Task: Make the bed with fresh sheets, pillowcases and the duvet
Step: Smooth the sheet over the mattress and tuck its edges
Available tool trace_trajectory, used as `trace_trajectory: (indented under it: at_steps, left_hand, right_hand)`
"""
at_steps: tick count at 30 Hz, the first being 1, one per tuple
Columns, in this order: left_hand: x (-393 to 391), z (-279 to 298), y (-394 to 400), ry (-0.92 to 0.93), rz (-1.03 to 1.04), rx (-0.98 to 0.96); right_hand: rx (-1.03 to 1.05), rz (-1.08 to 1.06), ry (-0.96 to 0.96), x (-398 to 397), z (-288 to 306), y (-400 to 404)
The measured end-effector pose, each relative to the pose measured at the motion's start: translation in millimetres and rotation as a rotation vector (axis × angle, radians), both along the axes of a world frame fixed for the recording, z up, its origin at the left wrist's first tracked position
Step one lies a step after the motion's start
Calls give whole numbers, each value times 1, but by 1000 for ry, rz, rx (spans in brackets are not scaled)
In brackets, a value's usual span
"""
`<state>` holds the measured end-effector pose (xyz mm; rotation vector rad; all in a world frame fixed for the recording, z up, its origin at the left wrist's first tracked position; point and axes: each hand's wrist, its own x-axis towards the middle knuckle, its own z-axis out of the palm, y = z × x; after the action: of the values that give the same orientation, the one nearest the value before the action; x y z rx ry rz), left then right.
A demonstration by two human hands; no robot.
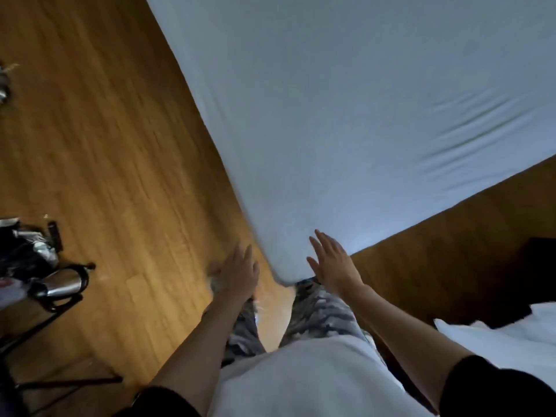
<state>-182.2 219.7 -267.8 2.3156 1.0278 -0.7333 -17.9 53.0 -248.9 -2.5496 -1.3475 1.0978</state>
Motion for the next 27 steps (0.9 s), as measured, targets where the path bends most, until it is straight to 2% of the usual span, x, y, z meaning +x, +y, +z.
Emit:
trace_trajectory:
  at_steps: [4,9,13,16,21,27]
  left_hand:
    - [-28,26,31,-97,-9,-61]
    - [-109,45,112,-203,-3,-135]
    - [-181,66,209,-171,76,-74]
    - [-205,75,279,-130,102,-33]
    - [-176,82,362,-124,90,-16]
    - [-90,82,439,-210,49,-64]
  right_hand:
    - [38,-207,-91,-21,37,36]
    - [68,-376,-119,-87,60,107]
    - [83,-531,-85,-144,74,165]
    - [114,-582,-78,-162,84,205]
    - [126,-658,-96,-149,91,266]
    - [138,-707,-49,-92,76,349]
